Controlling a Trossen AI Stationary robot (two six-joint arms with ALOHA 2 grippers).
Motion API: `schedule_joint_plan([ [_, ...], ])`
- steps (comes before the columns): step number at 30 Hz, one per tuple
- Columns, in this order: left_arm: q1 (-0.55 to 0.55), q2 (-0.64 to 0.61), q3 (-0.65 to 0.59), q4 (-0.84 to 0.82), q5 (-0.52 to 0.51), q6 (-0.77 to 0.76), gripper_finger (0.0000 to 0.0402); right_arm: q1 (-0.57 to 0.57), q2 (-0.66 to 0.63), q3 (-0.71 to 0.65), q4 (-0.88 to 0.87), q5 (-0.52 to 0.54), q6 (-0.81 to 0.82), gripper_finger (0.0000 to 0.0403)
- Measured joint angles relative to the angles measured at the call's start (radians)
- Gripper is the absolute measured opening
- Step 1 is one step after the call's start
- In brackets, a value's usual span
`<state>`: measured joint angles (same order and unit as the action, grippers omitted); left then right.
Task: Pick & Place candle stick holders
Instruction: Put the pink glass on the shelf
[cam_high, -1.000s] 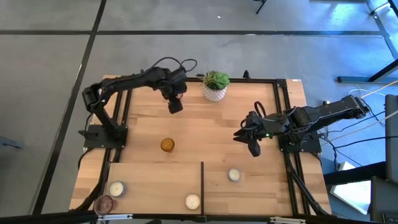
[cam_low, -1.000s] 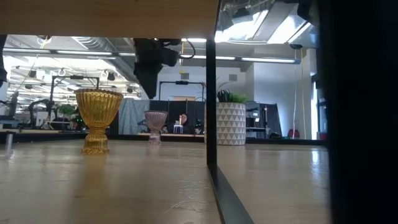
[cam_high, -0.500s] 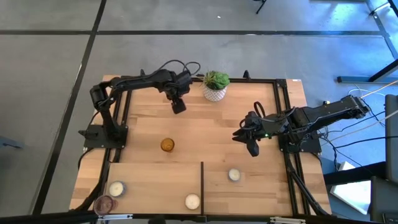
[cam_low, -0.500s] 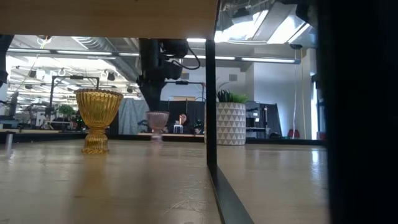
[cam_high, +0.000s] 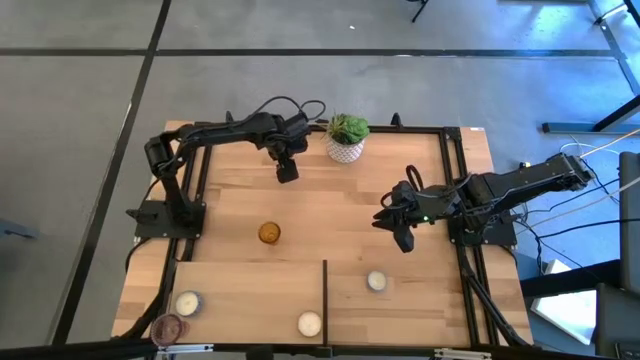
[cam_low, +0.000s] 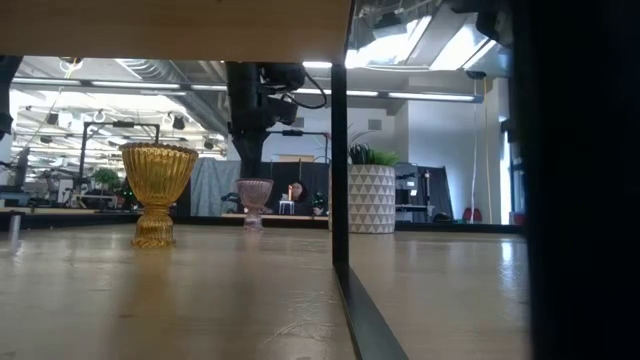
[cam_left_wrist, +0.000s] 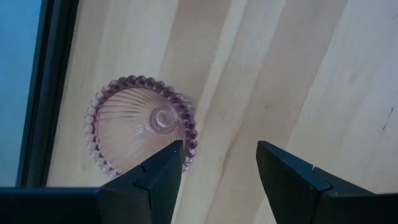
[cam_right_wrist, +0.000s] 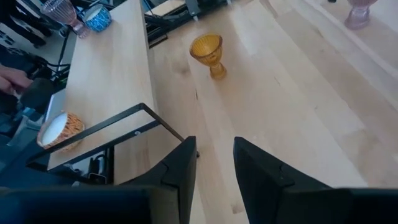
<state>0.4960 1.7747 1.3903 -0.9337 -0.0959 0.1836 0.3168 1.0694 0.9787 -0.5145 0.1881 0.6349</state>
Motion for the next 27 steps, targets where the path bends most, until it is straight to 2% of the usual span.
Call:
schedule_joint_plan([
  [12,0.004,0.0,0.0,0.041,0.0,0.017,0.02,0.006,0.025,0.0,0.018,-0.005,0.008,0.011],
  [21,0.01,0.066,0.0,0.031,0.02,-0.021,0.02,0.006,0.025,0.0,0.002,-0.008,0.012,0.011],
  [27,0.002,0.075,0.0,0.032,-0.011,-0.029,0.02,0.014,0.025,0.0,-0.015,-0.009,0.018,0.011],
])
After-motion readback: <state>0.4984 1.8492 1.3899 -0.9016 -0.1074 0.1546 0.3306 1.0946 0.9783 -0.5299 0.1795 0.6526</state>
